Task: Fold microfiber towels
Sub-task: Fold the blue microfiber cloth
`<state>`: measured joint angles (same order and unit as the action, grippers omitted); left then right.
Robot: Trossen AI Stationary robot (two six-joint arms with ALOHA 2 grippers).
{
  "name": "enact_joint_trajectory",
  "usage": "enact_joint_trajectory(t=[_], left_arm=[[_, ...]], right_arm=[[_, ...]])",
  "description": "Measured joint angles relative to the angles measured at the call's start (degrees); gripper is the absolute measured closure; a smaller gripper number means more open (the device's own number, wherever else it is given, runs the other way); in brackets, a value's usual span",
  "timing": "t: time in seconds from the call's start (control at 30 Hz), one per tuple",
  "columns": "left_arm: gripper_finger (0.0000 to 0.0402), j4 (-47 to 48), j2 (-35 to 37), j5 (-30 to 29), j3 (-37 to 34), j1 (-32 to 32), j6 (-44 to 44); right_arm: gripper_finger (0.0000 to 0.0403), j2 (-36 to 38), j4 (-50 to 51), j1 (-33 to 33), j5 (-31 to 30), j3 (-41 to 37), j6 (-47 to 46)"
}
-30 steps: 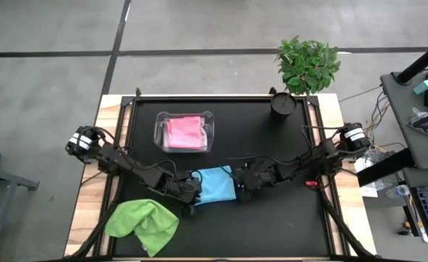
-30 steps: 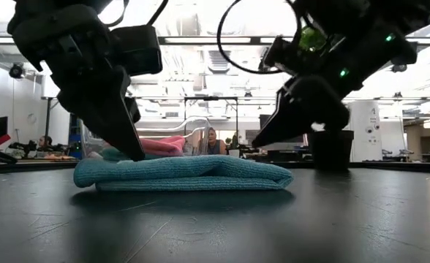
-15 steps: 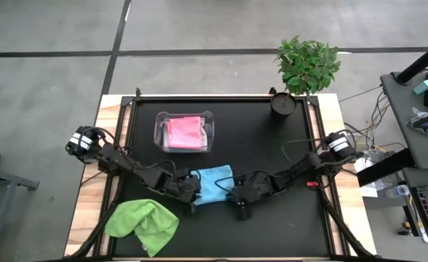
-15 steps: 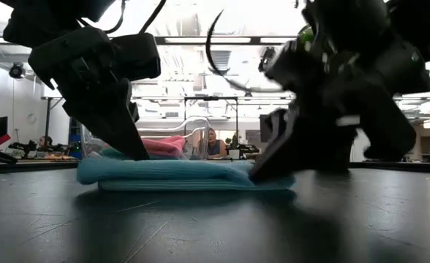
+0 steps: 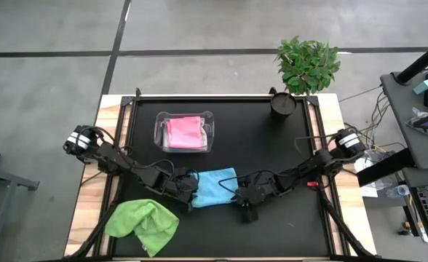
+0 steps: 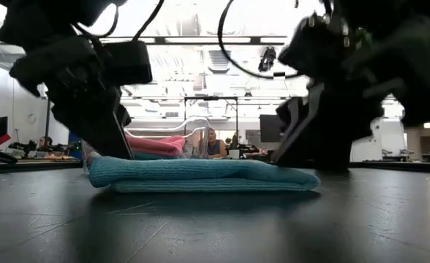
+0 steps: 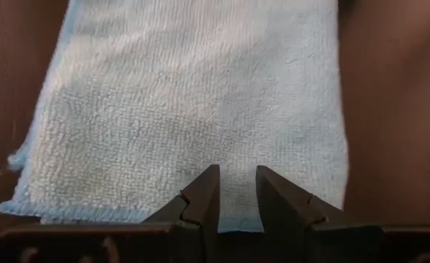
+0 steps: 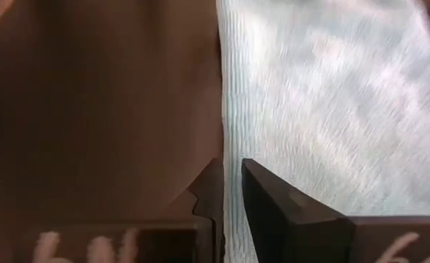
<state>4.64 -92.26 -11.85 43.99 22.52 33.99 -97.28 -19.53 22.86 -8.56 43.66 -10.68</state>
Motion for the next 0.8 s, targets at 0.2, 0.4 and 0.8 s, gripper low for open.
enact_joint_trajectory(t=[0.2,0.4,0.8], left_arm=[[0.0327,-5.03,1.5,-0.21,0.18,0.59,0.02],[0.0327,-8.57,-0.48,1.46,-1.14,2.61,-0.24],[0.0327,-11.05,-4.93,4.92,-2.02,2.71,0.12]], right_arm=[[0.036,1.95,-3.43,0.06,-0.72,0.0,0.96],[0.036,-2.25,-9.09,0.01,-4.84,0.0,2.47],[0.036,-2.77,0.5,0.01,-3.21,0.15,-2.28]])
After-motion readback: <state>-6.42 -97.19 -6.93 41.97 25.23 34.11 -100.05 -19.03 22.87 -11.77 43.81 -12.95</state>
